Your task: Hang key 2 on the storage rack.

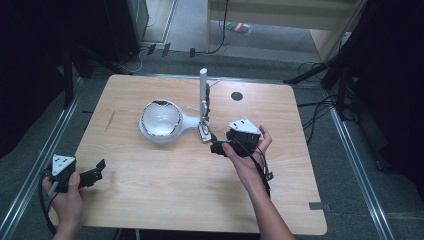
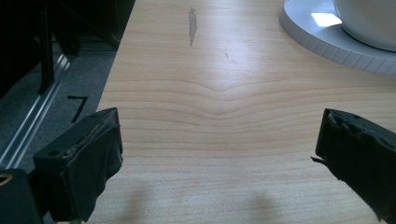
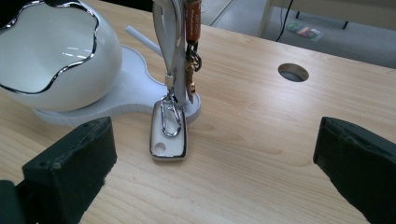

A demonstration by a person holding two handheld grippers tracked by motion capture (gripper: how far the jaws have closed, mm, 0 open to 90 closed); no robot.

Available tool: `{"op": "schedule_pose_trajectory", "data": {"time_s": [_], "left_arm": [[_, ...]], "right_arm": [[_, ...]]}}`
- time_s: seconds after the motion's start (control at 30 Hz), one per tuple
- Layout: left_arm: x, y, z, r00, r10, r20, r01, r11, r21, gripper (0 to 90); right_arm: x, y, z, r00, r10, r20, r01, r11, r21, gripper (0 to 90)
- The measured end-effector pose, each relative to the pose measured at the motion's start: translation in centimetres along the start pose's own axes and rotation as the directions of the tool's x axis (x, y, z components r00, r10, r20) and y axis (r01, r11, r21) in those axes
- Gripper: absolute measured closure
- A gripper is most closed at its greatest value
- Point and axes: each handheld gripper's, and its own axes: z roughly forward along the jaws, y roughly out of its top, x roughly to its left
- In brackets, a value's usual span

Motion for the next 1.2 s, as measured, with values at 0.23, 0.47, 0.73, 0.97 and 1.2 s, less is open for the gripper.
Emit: {"op": "schedule_pose_trajectory", "data": {"time_s": [0.23,0.47,0.73,0.97,1.2], "left_arm": [[0.0,0.0,0.0,1.0000,-0.002,-0.001,0.002,1.0000,-0.001,0.9],[0.0,0.0,0.0,1.0000,-0.001,-0.002,0.001,1.0000,0.002,0.9],[0.0,0.0,0.0,1.0000,-0.004,-0.001,0.004,1.0000,-0.003,0.9],[0.0,0.0,0.0,1.0000,-0.003,-0.003,0.003,1.0000,-0.005,0.9],[0.0,0.0,0.0,1.0000,-0.005,-0.003,0.005,1.0000,-0.006,0.9]], "right_arm": [[-1.3,-1.0,-0.7,0.9999,0.003,0.016,-0.004,1.000,0.014,0.0],[-2.6,-1.7,-1.4,0.9996,0.010,0.027,-0.010,1.000,0.016,0.0],[-3.5,-2.9,-1.8,0.9989,0.027,0.040,-0.028,0.999,0.030,0.0],[-4.4,-4.1,-2.3,0.9986,0.040,0.033,-0.042,0.998,0.049,0.0],[-5.3,-5.3,-2.9,0.9965,0.060,0.058,-0.063,0.997,0.047,0.0]]}}
